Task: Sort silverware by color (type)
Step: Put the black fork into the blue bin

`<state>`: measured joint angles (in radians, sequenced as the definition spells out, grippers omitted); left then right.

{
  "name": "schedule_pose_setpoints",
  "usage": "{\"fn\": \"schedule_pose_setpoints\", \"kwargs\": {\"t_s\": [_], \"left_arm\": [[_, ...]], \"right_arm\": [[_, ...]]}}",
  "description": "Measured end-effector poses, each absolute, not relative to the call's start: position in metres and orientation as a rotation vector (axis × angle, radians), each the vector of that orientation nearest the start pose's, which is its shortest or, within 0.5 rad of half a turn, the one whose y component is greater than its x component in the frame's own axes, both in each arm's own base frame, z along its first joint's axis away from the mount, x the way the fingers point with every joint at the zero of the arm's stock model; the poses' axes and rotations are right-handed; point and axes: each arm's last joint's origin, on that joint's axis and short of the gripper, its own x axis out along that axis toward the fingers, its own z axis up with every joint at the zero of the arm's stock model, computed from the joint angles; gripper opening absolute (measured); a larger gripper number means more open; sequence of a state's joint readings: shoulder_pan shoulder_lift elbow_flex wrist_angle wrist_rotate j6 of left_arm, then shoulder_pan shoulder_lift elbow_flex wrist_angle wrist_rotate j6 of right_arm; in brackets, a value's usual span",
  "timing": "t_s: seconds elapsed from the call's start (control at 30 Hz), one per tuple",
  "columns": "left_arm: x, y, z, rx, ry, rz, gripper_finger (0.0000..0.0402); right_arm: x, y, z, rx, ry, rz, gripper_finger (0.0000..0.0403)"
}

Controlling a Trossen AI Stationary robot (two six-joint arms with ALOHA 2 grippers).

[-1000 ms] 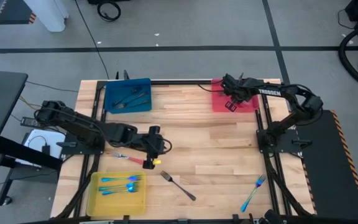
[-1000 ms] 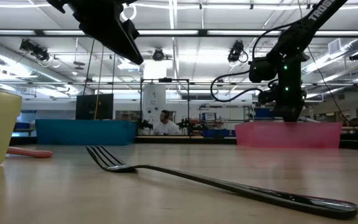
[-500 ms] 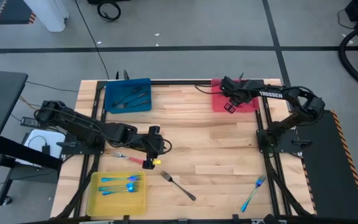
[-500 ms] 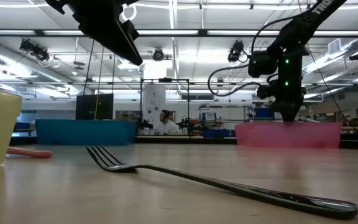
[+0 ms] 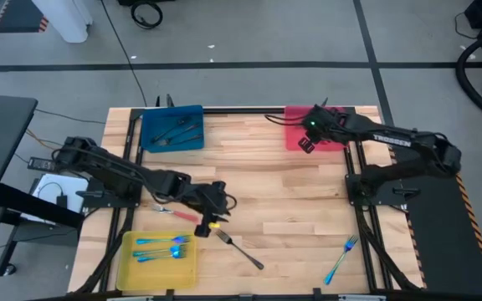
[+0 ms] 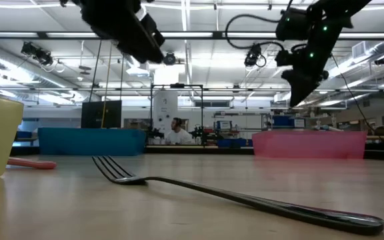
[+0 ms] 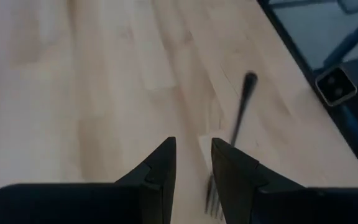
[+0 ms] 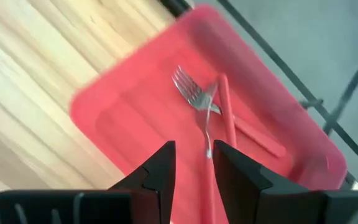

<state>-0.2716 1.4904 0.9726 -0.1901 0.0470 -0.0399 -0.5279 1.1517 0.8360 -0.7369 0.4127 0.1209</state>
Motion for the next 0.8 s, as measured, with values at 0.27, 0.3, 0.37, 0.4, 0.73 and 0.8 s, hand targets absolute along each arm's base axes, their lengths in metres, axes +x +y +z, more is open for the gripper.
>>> {"fn": "schedule_pose_setpoints", "kwargs": {"t_s": [0.27,0.3,0.37,0.4,0.73,0.8], "left_arm": [[0.318,-0.102,0.197,0.045,0.795,-0.384,0.0102],[0.320,-0.104,0.193,0.034,0.796,-0.393,0.0102],[0.324,-0.109,0.187,0.029,0.779,-0.410,0.0102],[0.326,-0.111,0.184,0.031,0.779,-0.416,0.0102],[0.334,-0.135,0.148,0.030,0.798,-0.456,0.0102],[0.336,-0.138,0.142,0.032,0.792,-0.465,0.0102]], "right_arm": [[0.176,-0.110,0.258,0.197,0.891,-0.888,0.0115],[0.177,-0.110,0.259,0.199,0.878,-0.887,0.0115],[0.178,-0.110,0.259,0.216,0.860,-0.896,0.0115],[0.178,-0.111,0.259,0.232,0.848,-0.903,0.0115],[0.186,-0.097,0.258,0.379,0.791,-0.856,0.0114],[0.188,-0.093,0.259,0.394,0.781,-0.850,0.0114]]}}
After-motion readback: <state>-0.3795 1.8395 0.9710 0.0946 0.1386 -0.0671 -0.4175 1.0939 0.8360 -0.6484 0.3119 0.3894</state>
